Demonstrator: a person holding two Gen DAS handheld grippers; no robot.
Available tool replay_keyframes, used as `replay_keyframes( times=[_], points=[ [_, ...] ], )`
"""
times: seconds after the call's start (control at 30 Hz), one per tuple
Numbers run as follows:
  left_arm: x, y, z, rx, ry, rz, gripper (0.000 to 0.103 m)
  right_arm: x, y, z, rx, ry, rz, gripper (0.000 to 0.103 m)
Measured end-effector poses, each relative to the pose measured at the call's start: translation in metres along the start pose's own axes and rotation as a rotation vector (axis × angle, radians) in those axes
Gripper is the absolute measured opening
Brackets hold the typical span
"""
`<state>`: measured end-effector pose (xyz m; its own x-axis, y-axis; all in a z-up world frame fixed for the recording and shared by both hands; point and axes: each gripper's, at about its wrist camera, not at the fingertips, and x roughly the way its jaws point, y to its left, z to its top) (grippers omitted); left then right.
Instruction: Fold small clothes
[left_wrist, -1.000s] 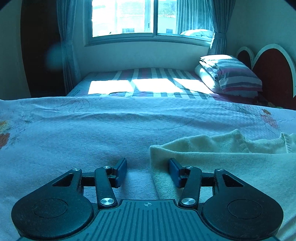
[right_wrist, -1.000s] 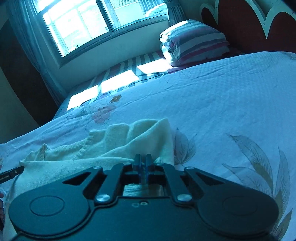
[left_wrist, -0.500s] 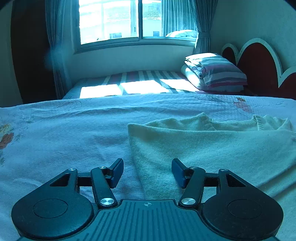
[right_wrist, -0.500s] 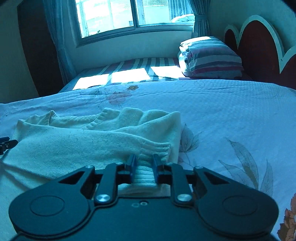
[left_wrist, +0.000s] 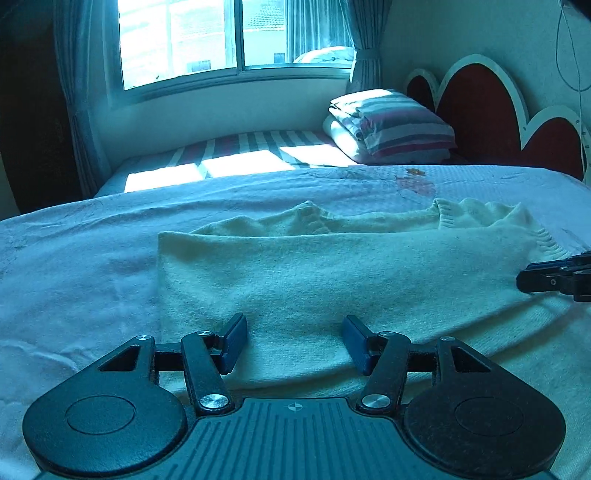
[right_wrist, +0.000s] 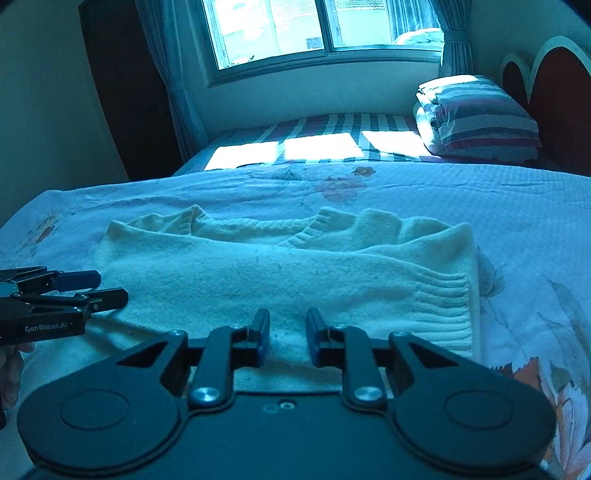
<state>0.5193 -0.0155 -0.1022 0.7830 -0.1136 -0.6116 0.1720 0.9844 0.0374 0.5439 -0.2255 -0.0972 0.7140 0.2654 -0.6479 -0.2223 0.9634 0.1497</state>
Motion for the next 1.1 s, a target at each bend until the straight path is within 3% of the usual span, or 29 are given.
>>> replay_keyframes(
  times=[0.1,0.17,0.27,0.33,0.43,0.53,0.6,0.7,0.87,1.0,1.1],
  points=[
    [-0.008,0.016,-0.008,-0.019,0.004,0.063,0.060,-0.013,-0.024,-0.010,0.045,-0.017,-0.061,0.016],
    [-0.011,0.030,-0.012,-0.054,0.015,0.080,0.071,-0.024,-0.049,-0.014,0.097,-0.022,-0.096,0.010],
    [-0.024,0.041,-0.014,-0.088,0.020,0.132,0.073,-0.035,-0.062,-0.014,0.127,-0.004,-0.059,0.010],
    [-0.043,0.044,-0.020,-0.099,0.009,0.139,0.073,-0.051,-0.062,-0.012,0.132,-0.042,-0.057,0.034],
    [-0.074,0.046,-0.041,-0.092,0.050,0.136,0.073,-0.079,-0.074,-0.021,0.188,-0.070,0.001,0.033],
    [-0.103,0.037,-0.078,-0.047,0.123,0.142,0.073,-0.100,-0.085,-0.045,0.219,-0.026,0.029,0.030],
    [-0.125,0.032,-0.103,-0.058,0.108,0.154,0.073,-0.115,-0.086,-0.071,0.202,0.020,0.042,0.030],
    [-0.153,0.035,-0.126,-0.130,0.113,0.150,0.073,-0.133,-0.082,-0.106,0.196,0.077,0.032,0.029],
    [-0.182,0.037,-0.148,-0.145,0.124,0.116,0.073,-0.180,-0.068,-0.147,0.224,0.105,0.016,0.029],
    [-0.218,0.040,-0.167,-0.176,0.145,0.032,0.073,-0.218,-0.047,-0.181,0.238,0.142,0.036,0.029],
    [-0.247,0.043,-0.190,-0.225,0.153,-0.023,0.073,-0.248,-0.041,-0.208,0.331,0.150,0.054,0.030]
  ],
)
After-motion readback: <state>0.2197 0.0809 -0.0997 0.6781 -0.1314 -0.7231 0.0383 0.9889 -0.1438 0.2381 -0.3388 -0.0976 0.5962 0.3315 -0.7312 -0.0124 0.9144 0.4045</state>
